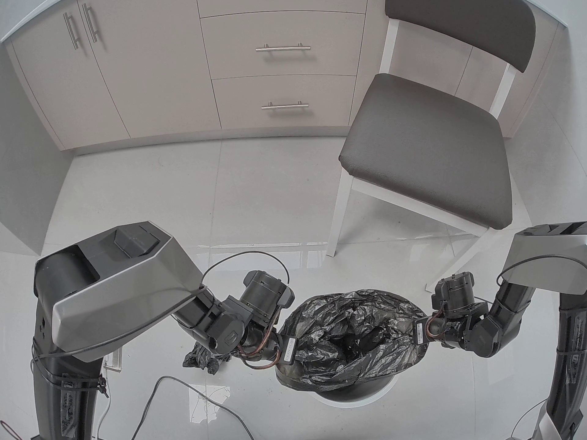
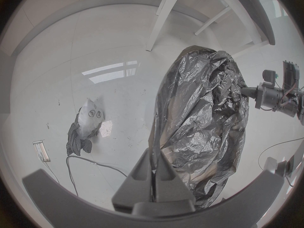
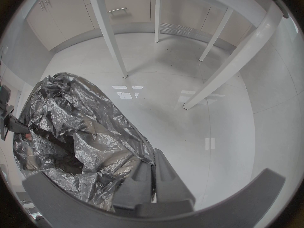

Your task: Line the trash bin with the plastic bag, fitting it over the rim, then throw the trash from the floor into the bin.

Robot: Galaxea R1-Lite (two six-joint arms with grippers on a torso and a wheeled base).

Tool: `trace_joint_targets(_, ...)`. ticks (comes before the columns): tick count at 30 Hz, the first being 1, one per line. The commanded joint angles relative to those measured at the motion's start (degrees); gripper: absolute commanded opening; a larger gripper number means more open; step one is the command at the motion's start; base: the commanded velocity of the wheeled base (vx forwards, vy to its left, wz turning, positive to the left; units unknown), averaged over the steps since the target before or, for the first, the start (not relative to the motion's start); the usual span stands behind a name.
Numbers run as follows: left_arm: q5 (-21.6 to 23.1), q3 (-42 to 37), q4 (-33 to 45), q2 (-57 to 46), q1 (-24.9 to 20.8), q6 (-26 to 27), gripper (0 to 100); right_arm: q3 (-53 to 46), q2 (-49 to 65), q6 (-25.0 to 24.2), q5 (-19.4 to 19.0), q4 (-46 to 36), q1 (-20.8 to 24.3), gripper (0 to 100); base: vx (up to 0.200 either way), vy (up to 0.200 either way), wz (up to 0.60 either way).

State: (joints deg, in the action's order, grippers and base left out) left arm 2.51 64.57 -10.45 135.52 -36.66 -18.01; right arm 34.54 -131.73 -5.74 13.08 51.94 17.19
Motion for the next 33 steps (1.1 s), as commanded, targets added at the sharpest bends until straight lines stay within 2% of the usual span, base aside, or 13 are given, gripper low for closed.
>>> trace_joint_targets(1,-0.1,-0.9,-0.4,0.7,0.0,0.0,0,0.2,-0.4,0.1,0.0,0.0,0.0,0,0.0,0.0,0.0)
trace_joint_targets(5,-0.1,-0.9,-0.5,0.7,0.0,0.0,0,0.1,-0.5,0.1,0.0,0.0,0.0,0,0.0,0.0,0.0)
trace_joint_targets(6,-0.1,-0.9,-0.5,0.8,0.0,0.0,0,0.0,-0.3,0.1,0.0,0.0,0.0,100,0.0,0.0,0.0)
trace_joint_targets(17,-0.1,-2.3,-4.3,1.1,0.0,0.0,0,-2.1,3.3,0.0,0.0,0.0,0.6,100,0.0,0.0,0.0)
trace_joint_targets(20,-0.1,-3.1,-6.3,1.3,0.0,0.0,0,-3.6,7.6,0.3,-0.1,0.0,1.8,100,0.0,0.0,0.0)
trace_joint_targets(22,-0.1,-3.5,-7.1,1.3,0.0,0.0,0,-4.4,9.9,0.9,-0.2,-0.1,3.3,100,0.0,0.0,0.0)
trace_joint_targets(25,-0.2,-4.0,-8.7,1.5,0.0,-0.2,0,-5.8,14.5,1.1,0.1,-1.1,9.0,100,0.0,0.0,0.0)
trace_joint_targets(33,-0.2,-4.7,-10.6,1.8,0.0,-0.4,0,-6.1,14.1,1.2,2.5,-1.2,17.2,100,0.0,0.0,0.0)
